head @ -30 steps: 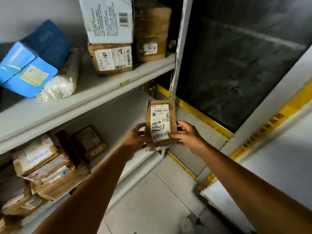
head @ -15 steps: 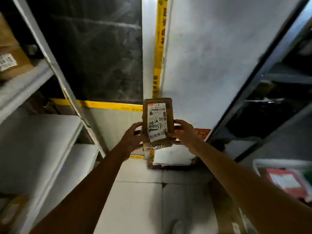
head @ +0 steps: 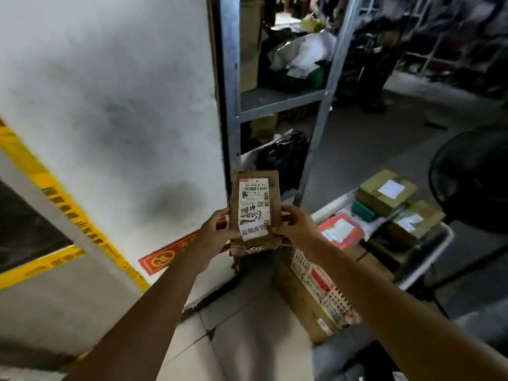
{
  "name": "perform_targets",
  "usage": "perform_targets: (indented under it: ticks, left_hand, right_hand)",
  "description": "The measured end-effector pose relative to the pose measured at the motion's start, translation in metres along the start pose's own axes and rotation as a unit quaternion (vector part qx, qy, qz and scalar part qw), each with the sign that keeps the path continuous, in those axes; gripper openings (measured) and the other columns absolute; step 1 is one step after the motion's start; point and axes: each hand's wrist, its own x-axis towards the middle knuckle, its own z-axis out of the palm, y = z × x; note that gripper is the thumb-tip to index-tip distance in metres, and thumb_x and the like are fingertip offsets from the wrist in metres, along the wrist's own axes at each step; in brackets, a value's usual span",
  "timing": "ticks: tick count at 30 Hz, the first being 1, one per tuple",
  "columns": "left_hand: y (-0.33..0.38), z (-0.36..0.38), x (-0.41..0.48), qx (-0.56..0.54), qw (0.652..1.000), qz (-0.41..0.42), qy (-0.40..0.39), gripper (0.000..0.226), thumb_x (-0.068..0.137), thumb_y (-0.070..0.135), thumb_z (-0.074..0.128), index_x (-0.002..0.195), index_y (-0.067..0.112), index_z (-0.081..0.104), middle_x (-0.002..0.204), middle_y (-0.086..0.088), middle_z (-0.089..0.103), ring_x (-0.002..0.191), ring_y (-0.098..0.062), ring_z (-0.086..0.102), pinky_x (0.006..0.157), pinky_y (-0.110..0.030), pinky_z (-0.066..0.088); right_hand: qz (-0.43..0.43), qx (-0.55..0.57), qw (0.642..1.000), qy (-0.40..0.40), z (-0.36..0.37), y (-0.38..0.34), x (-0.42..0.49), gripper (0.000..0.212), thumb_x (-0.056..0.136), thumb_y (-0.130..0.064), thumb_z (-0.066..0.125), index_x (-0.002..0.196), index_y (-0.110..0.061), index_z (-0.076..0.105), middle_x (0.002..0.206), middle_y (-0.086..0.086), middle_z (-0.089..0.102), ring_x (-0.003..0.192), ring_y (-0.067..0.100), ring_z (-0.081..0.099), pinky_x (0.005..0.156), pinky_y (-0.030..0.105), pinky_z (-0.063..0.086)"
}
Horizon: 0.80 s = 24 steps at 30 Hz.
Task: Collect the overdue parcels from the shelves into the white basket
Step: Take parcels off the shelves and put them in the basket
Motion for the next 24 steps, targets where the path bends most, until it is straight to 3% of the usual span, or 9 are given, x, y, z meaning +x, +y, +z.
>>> perform_targets:
  ticks: [4, 9, 13, 17, 18, 21, 24]
  left_hand:
    - [0.021, 0.042, 0.043, 0.018, 0.999, -0.001, -0.038, 0.077, 0.075, 0.009, 0.078, 0.14, 0.036, 0.047, 0.134, 0.001, 0.059, 0.111, -0.025, 0.065, 0.097, -0.049, 0.054]
    - [0.031, 0.091, 0.106, 0.05, 0.995, -0.016, -0.088, 0.078, 0.061, 0.018, 0.078, 0.129, 0.044, 0.052, 0.138, 0.003, 0.053, 0.115, -0.026, 0.062, 0.095, -0.05, 0.055]
    - [0.042, 0.135, 0.152, 0.068, 0.988, -0.018, -0.135, 0.069, 0.061, 0.012, 0.076, 0.115, 0.05, 0.055, 0.132, 0.001, 0.059, 0.113, -0.023, 0.061, 0.09, -0.047, 0.057]
    - [0.059, 0.183, 0.198, 0.08, 0.97, -0.019, -0.228, 0.062, 0.082, -0.006, 0.067, 0.128, 0.032, 0.05, 0.108, 0.014, 0.062, 0.093, -0.01, 0.064, 0.061, -0.023, 0.057]
    - [0.065, 0.195, 0.207, 0.088, 0.965, -0.015, -0.246, 0.061, 0.085, -0.009, 0.064, 0.127, 0.031, 0.049, 0.104, 0.015, 0.061, 0.089, -0.009, 0.063, 0.058, -0.023, 0.055]
    - [0.077, 0.233, 0.233, 0.118, 0.948, -0.01, -0.295, 0.061, 0.084, -0.011, 0.063, 0.126, 0.03, 0.05, 0.116, 0.007, 0.063, 0.094, -0.015, 0.065, 0.078, -0.036, 0.058]
    - [0.089, 0.269, 0.247, 0.146, 0.93, -0.004, -0.336, 0.065, 0.082, -0.011, 0.065, 0.133, 0.027, 0.05, 0.123, -0.005, 0.065, 0.102, -0.022, 0.067, 0.083, -0.039, 0.057]
  right_hand:
    - [0.006, 0.039, 0.998, 0.055, -0.047, 0.003, 0.019, 0.051, 0.082, 0.002, 0.07, 0.126, -0.021, 0.058, 0.114, 0.0, 0.066, 0.101, 0.023, 0.067, 0.083, 0.047, 0.06]
    - [0.03, 0.106, 0.985, 0.129, -0.092, 0.016, 0.041, 0.058, 0.079, 0.009, 0.072, 0.129, -0.015, 0.056, 0.115, 0.005, 0.065, 0.097, 0.028, 0.07, 0.08, 0.048, 0.06]
    - [0.039, 0.119, 0.973, 0.192, -0.127, 0.024, 0.058, 0.054, 0.081, 0.014, 0.068, 0.127, -0.011, 0.056, 0.113, 0.008, 0.066, 0.081, 0.018, 0.073, 0.06, 0.03, 0.059]
    - [0.045, 0.122, 0.956, 0.263, -0.161, 0.034, 0.071, 0.055, 0.076, 0.009, 0.074, 0.124, -0.013, 0.058, 0.113, 0.01, 0.068, 0.096, 0.023, 0.07, 0.08, 0.043, 0.06]
    - [0.05, 0.131, 0.949, 0.282, -0.169, 0.035, 0.073, 0.056, 0.076, 0.007, 0.075, 0.125, -0.013, 0.057, 0.113, 0.008, 0.068, 0.096, 0.022, 0.07, 0.078, 0.042, 0.061]
    - [0.054, 0.156, 0.929, 0.33, -0.194, 0.034, 0.071, 0.05, 0.08, 0.005, 0.073, 0.122, -0.016, 0.055, 0.111, 0.006, 0.066, 0.091, 0.016, 0.069, 0.062, 0.026, 0.058]
    - [0.056, 0.169, 0.91, 0.374, -0.219, 0.036, 0.068, 0.049, 0.08, 0.005, 0.073, 0.123, -0.011, 0.057, 0.11, 0.008, 0.067, 0.096, 0.021, 0.069, 0.067, 0.033, 0.06]
